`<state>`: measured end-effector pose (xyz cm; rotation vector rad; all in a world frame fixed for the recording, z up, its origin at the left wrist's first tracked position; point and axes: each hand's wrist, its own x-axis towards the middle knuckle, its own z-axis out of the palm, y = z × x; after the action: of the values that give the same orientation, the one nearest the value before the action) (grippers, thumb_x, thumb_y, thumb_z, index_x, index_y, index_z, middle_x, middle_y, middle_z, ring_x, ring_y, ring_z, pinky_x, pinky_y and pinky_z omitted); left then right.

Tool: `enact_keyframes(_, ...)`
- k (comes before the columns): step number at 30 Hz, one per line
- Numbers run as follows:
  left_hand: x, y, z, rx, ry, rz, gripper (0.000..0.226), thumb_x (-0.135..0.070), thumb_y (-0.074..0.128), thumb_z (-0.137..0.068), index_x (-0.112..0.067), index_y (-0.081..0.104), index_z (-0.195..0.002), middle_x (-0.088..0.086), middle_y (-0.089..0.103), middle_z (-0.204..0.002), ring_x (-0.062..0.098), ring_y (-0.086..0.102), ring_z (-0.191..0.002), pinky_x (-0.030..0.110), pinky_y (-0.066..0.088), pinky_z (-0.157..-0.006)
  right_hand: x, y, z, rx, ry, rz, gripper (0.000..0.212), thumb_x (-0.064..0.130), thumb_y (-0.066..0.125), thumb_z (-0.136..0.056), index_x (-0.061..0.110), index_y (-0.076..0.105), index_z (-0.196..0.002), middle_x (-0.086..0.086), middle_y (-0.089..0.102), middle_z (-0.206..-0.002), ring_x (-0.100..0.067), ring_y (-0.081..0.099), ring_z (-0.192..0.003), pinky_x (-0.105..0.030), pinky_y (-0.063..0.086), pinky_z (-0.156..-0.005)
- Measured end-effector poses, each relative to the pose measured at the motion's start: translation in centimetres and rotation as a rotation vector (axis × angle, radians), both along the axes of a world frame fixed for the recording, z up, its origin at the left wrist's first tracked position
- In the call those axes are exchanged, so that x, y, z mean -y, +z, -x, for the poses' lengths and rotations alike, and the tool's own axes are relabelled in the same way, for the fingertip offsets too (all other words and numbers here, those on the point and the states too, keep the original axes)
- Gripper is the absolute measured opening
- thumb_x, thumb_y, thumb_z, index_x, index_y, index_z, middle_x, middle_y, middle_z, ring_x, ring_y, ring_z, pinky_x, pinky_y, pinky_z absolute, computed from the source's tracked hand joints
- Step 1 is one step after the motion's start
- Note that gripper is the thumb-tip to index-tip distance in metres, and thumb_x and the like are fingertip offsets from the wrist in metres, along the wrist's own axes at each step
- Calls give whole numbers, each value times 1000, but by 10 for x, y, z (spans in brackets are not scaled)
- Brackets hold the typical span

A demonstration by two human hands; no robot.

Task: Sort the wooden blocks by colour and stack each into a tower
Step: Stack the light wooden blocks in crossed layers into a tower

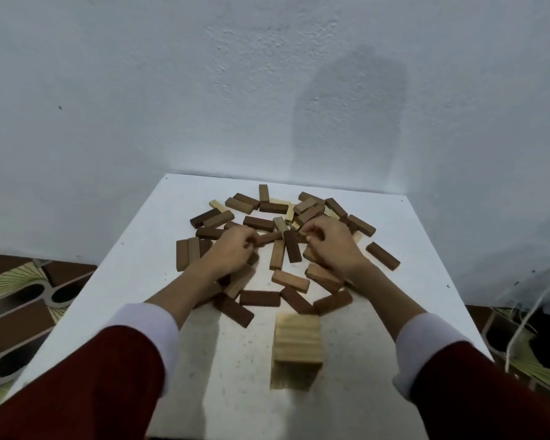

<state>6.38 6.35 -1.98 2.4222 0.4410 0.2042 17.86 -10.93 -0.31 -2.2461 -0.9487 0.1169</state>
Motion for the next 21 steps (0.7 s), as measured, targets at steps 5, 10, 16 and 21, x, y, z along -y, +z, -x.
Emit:
enact_keyframes(5, -25, -8, -37, -29, -113, -254, 25, -5, 48, -91, -7, 64, -110, 8, 60, -116, 24, 51, -110, 36, 43, -90, -49, -14, -46, 394, 201, 382, 29, 6, 47, -90, 13, 63, -114, -4, 58, -121, -25, 42, -117, -38, 37, -95)
enact_keyframes(10, -38, -11, -58, -7, -166, -355, 27, -6, 47, -92, -7, 66, -111, 11, 58, -114, 27, 49, -110, 42, 43, -87, -68, -9, -65, 554, 281, 612, 28, 7, 50, -86, 16, 67, -107, -3, 57, -113, -24, 42, -111, -32, 30, -79)
enact_keyframes(16, -48, -12, -73, -8, -201, -274, 25, 0, 50, -90, -4, 66, -109, 14, 61, -107, 28, 56, -99, 35, 43, -82, -71, -6, -78, 513, 406, 654, 28, 7, 54, -85, 23, 66, -105, -1, 54, -109, -22, 41, -108, -29, 28, -74)
enact_keyframes(21, -50, -8, -79, -68, -212, -242, 26, 0, 53, -90, -3, 66, -112, 13, 57, -120, 25, 56, -105, 31, 43, -87, -75, -4, -77, 339, 298, 390, 15, 12, 48, -90, 7, 60, -99, -8, 56, -104, -24, 50, -97, -34, 38, -78)
